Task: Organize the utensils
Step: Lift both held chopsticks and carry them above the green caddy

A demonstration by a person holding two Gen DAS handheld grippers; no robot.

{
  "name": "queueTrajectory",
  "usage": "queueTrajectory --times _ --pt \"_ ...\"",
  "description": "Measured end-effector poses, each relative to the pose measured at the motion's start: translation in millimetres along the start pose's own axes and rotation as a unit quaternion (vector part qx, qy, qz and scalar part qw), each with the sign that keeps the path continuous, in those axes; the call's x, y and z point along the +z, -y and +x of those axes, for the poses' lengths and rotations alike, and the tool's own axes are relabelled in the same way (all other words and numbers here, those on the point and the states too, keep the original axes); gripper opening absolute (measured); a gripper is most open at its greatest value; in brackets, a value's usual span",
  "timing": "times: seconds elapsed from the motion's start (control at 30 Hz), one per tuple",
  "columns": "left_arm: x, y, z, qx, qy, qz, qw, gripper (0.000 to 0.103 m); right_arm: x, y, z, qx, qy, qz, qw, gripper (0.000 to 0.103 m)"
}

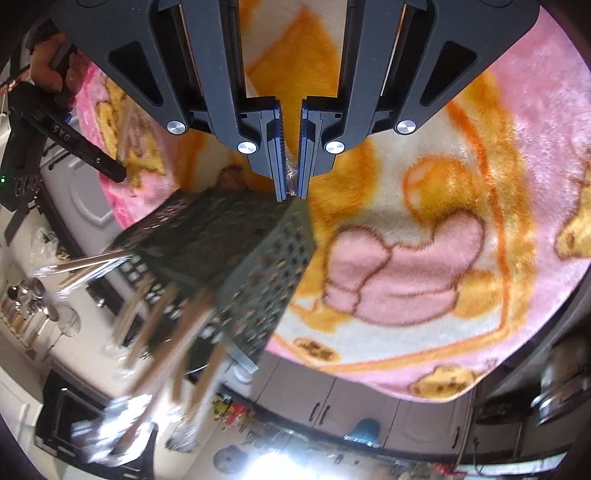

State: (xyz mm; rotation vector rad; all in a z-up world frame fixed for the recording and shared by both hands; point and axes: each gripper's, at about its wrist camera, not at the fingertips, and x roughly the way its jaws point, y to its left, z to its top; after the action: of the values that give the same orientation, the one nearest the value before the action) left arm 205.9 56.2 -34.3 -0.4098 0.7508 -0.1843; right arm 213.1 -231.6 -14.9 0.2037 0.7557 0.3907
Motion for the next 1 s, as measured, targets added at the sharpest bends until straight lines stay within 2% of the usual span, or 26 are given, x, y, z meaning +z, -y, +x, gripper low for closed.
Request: queueTrajectory --times 0.37,1.0 --pt "9 36 -44 -0.029 0.046 0.038 0.9978 0.003 9 -41 -40 0.022 0.055 -0.053 0.997 0.006" --pt "21 62 -79 -0.053 0.088 0.063 0.9927 0.002 22 -76 -75 0.043 0.105 -0.106 0.988 0.006"
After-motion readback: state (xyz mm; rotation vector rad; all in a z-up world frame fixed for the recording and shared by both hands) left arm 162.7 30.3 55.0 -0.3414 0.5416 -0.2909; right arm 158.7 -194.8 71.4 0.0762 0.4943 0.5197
